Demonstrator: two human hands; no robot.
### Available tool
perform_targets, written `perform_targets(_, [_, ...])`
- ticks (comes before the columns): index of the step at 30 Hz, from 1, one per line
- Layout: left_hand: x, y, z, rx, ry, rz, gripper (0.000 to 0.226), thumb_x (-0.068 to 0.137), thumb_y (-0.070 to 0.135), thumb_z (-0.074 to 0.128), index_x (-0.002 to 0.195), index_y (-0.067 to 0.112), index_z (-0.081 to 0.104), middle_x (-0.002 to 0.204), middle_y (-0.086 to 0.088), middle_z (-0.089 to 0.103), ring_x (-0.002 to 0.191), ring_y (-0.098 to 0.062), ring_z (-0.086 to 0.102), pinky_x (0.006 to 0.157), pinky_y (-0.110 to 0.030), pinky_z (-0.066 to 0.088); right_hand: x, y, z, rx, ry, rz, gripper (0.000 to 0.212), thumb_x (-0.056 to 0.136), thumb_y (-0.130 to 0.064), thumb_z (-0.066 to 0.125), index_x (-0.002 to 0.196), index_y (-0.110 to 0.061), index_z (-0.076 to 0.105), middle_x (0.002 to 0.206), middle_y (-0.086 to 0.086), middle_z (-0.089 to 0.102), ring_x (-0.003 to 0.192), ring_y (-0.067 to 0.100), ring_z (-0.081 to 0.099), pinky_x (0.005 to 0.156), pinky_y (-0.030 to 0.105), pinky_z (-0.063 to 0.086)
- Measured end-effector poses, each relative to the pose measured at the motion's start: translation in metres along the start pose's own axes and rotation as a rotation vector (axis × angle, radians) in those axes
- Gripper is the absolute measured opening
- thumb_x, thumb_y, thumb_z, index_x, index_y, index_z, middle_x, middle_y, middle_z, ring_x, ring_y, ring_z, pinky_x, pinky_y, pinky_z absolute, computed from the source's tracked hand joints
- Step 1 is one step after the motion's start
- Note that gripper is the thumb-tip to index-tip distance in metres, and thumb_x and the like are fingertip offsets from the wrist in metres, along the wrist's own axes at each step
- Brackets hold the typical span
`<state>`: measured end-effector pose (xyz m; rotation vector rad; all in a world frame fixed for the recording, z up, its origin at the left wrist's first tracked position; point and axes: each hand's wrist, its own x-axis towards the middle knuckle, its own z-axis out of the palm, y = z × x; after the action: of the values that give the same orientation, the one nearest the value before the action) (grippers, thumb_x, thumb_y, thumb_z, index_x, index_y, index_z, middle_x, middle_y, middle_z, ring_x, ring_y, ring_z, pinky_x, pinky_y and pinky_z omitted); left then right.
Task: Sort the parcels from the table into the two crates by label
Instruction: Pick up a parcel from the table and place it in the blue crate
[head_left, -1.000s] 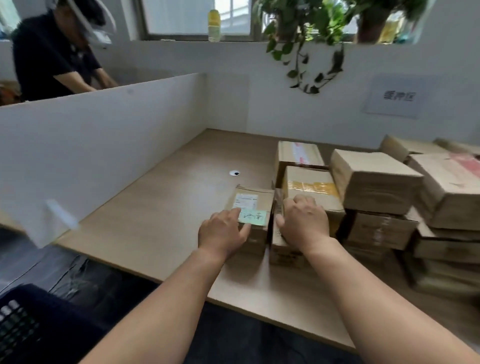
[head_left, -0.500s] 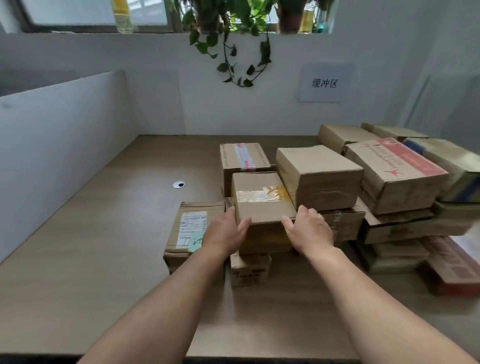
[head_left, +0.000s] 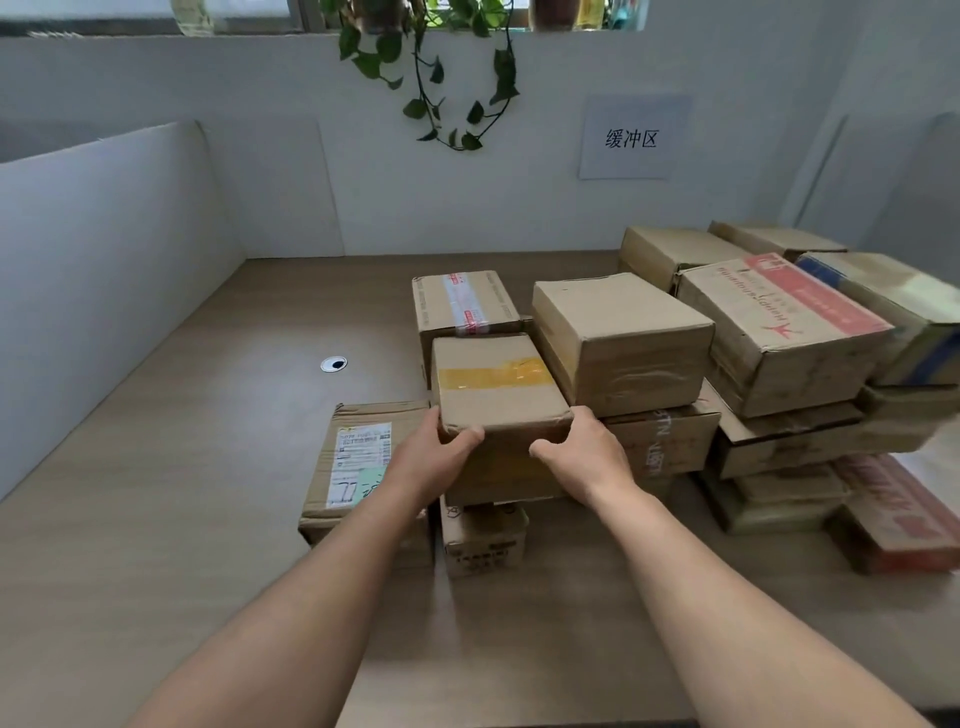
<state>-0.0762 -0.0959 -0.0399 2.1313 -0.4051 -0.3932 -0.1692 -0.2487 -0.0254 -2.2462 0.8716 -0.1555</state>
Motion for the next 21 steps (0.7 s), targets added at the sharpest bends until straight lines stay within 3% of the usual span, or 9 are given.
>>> perform_targets(3, [-0.009,0.000,-0.010,-0.058,0.041,0.035,0.059,0.084,0.038,0.065,0.138,0.029,0.042,0.129,0.001,0.054,0.115,-0.021,0.051,0.089,-0.034,0.046,-0.004,0.001,-0.001,0.055,0.045,-0.073,0.047,0.086,-0.026,0.063,0.129,-0.012,0.052,0.127,0.010,0.053,0.111,0.027,0.052,0.090,0.032,0.041])
perform_targets(6, [-0.018,0.000,-0.017,-0.113,0.108,0.041,0.063,0.080,0.029,0.067,0.137,0.028,0.040,0.124,0.000,0.054,0.110,-0.022,0.053,0.091,-0.038,0.049,-0.009,0.001,-0.003,0.175,0.060,-0.163,0.050,0.087,-0.029,0.066,0.134,-0.016,0.054,0.123,0.008,0.053,0.103,0.022,0.051,0.089,0.033,0.044])
perform_targets(9, [-0.030,0.004,-0.020,-0.284,0.131,0.049,0.077,0.069,0.035,0.071,0.138,0.025,0.038,0.126,-0.003,0.054,0.113,-0.023,0.055,0.094,-0.044,0.051,-0.013,-0.003,-0.012,0.374,0.033,-0.215,0.061,0.091,-0.041,0.064,0.145,-0.029,0.041,0.127,0.006,0.048,0.109,0.020,0.051,0.096,0.036,0.047])
perform_targets(11, [-0.038,0.007,-0.019,-0.383,0.122,0.090,0.068,0.077,0.027,0.075,0.135,0.022,0.038,0.128,-0.004,0.054,0.116,-0.022,0.056,0.095,-0.042,0.051,-0.017,-0.006,-0.019,0.482,-0.004,-0.254,0.066,0.093,-0.044,0.061,0.150,-0.035,0.030,0.137,0.007,0.047,0.121,0.022,0.049,0.104,0.042,0.046])
perform_targets(13, [-0.046,0.012,-0.019,-0.433,0.126,0.153,0.059,0.084,0.022,0.072,0.132,0.019,0.039,0.128,-0.003,0.055,0.117,-0.018,0.056,0.094,-0.033,0.051,-0.021,-0.007,-0.026,0.547,-0.047,-0.301,0.072,0.094,-0.036,0.061,0.154,-0.033,0.020,0.142,0.003,0.046,0.128,0.020,0.046,0.109,0.043,0.041])
perform_targets(15, [-0.052,0.021,-0.021,-0.436,0.135,0.225,0.065,0.078,0.030,0.071,0.133,0.018,0.038,0.125,0.001,0.055,0.115,-0.014,0.055,0.088,-0.023,0.049,-0.025,-0.005,-0.031,0.587,-0.080,-0.314,0.077,0.093,-0.021,0.061,0.155,-0.025,0.015,0.139,0.002,0.048,0.128,0.019,0.044,0.109,0.041,0.038])
perform_targets(18, [-0.057,0.031,-0.029,-0.421,0.126,0.286,0.074,0.069,0.027,0.060,0.138,0.016,0.035,0.123,0.002,0.055,0.113,-0.013,0.055,0.083,-0.018,0.048,-0.028,0.000,-0.035,0.621,-0.118,-0.322,0.069,0.089,-0.006,0.057,0.151,-0.015,0.027,0.123,-0.001,0.057,0.113,0.014,0.055,0.094,0.030,0.048])
perform_targets(21, [-0.061,0.035,-0.035,-0.409,0.107,0.320,0.082,0.069,0.018,0.055,0.147,0.021,0.032,0.125,-0.002,0.055,0.110,-0.010,0.056,0.071,-0.016,0.053,-0.025,0.004,-0.035,0.689,-0.137,-0.345,0.058,0.089,0.000,0.057,0.144,-0.013,0.043,0.118,0.005,0.065,0.110,0.021,0.063,0.092,0.040,0.056])
